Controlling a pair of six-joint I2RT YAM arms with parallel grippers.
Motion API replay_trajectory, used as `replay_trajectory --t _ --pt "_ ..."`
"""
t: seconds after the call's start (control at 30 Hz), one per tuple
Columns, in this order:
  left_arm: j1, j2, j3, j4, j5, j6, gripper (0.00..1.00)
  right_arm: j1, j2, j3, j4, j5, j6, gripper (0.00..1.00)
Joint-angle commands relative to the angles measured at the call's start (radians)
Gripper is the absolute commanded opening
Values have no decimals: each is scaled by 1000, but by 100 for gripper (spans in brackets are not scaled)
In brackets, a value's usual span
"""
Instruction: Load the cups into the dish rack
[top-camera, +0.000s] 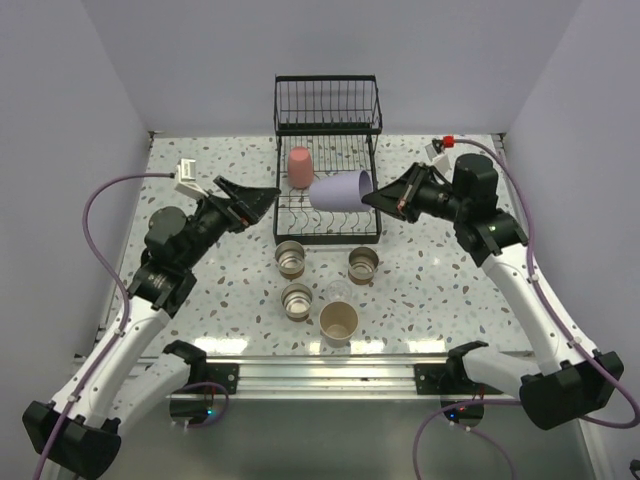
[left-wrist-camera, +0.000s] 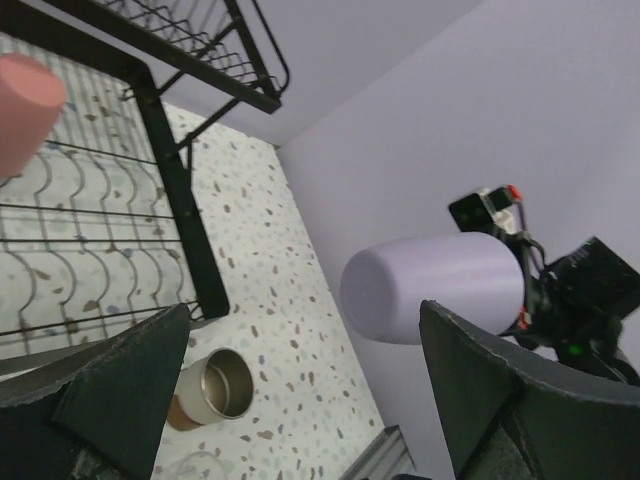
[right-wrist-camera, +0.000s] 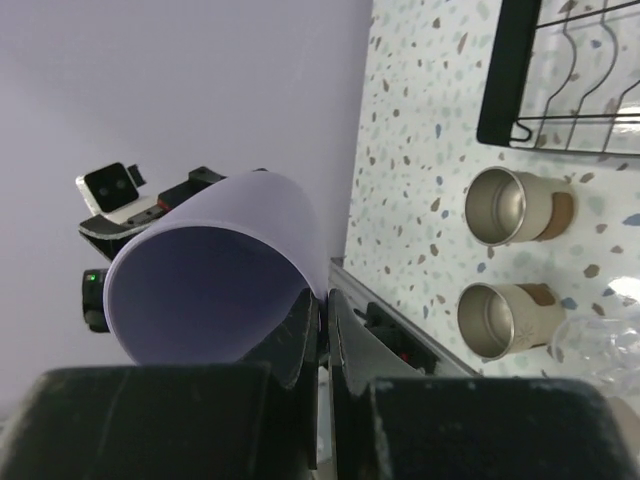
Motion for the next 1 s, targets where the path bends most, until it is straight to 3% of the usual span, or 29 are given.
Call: replay_trajectory --t 0.0,0.1,0.3,0.53,0.63,0.7,0.83,0.97 --pt "0 30 -38 250 178 -102 100 -1 -40 -53 176 -125 156 0" --pt "0 39 -36 211 171 -128 100 0 -36 -89 250 -156 236 0" --pt "0 91 64 -50 111 -66 100 0 -31 -99 287 -168 278 0" --pt "0 148 190 -194 156 46 100 -1 -26 -139 344 -173 325 0" --pt "0 79 143 -84 176 25 100 0 -28 -145 345 -170 324 0" --pt "5 39 75 74 219 -1 100 -1 -26 -150 369 -164 328 0" --pt "6 82 116 43 263 2 100 5 -26 -173 440 -167 383 0" --pt "23 13 -50 397 361 -139 100 16 -19 -173 458 -167 396 0"
